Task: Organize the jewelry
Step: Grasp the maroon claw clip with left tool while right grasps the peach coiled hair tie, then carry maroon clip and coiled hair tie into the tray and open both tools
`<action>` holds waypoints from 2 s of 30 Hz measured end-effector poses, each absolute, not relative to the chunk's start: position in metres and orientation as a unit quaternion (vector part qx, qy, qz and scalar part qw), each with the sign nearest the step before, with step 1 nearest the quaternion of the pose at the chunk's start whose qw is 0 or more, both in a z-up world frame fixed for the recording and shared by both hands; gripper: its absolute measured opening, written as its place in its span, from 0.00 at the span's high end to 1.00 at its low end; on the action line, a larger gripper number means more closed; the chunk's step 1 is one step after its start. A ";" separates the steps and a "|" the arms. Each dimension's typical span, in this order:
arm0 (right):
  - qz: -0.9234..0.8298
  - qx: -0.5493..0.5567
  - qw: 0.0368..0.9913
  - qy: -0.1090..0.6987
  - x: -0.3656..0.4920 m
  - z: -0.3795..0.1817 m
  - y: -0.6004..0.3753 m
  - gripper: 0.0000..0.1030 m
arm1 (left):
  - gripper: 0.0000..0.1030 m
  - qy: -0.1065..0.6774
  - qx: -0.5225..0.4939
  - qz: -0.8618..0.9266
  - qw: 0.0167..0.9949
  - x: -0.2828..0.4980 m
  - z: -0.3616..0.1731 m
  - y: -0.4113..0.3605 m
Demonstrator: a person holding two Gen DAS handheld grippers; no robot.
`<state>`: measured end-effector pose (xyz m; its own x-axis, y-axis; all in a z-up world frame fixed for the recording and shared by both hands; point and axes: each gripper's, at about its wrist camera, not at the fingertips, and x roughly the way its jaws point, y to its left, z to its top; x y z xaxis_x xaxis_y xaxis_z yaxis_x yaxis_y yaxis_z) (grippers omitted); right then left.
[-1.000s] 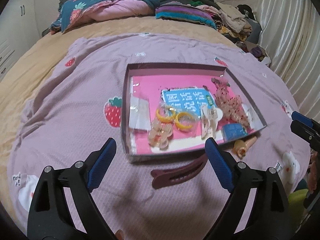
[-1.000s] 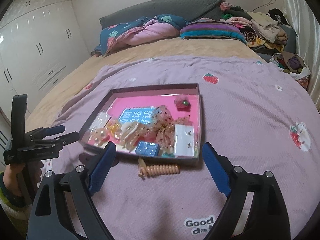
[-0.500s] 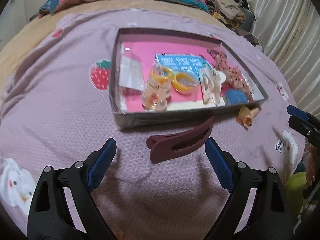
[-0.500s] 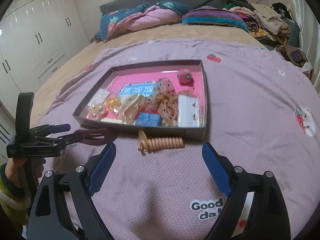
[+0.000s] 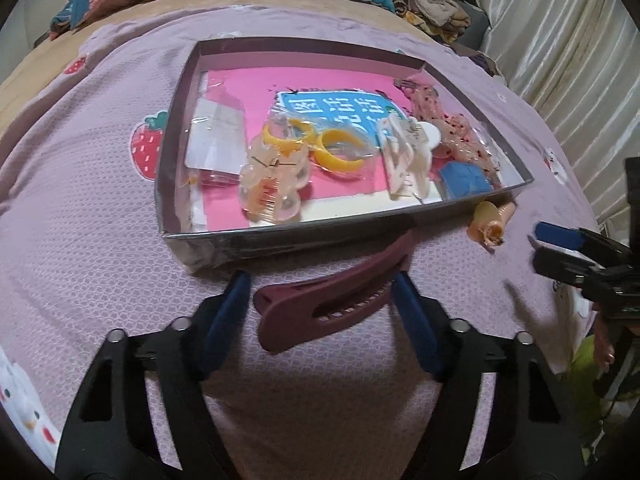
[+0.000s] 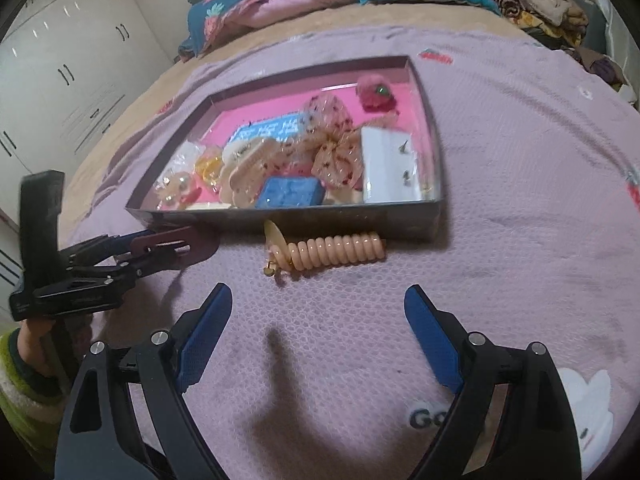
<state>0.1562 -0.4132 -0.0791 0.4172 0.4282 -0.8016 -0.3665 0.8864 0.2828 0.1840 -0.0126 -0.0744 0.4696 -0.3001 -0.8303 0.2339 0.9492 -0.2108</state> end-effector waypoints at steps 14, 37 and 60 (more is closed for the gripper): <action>0.217 0.011 0.853 0.474 0.182 -0.099 -0.392 0.29 | 0.74 0.499 -0.011 -0.193 0.845 0.152 -0.073 -0.030; 0.222 0.029 0.870 0.439 0.124 -0.056 -0.449 0.32 | 0.95 0.478 0.044 -0.240 0.844 0.154 -0.058 -0.080; 0.275 0.011 0.906 0.322 0.144 0.052 -0.419 0.32 | 0.95 0.399 -0.035 -0.128 0.907 0.192 0.055 -0.002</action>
<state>0.1438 -0.4190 0.0522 0.6412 0.5063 -0.5767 -0.4917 0.8480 0.1977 0.1920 -0.0022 0.0552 0.6488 -0.2603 -0.7151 0.2046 0.9647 -0.1656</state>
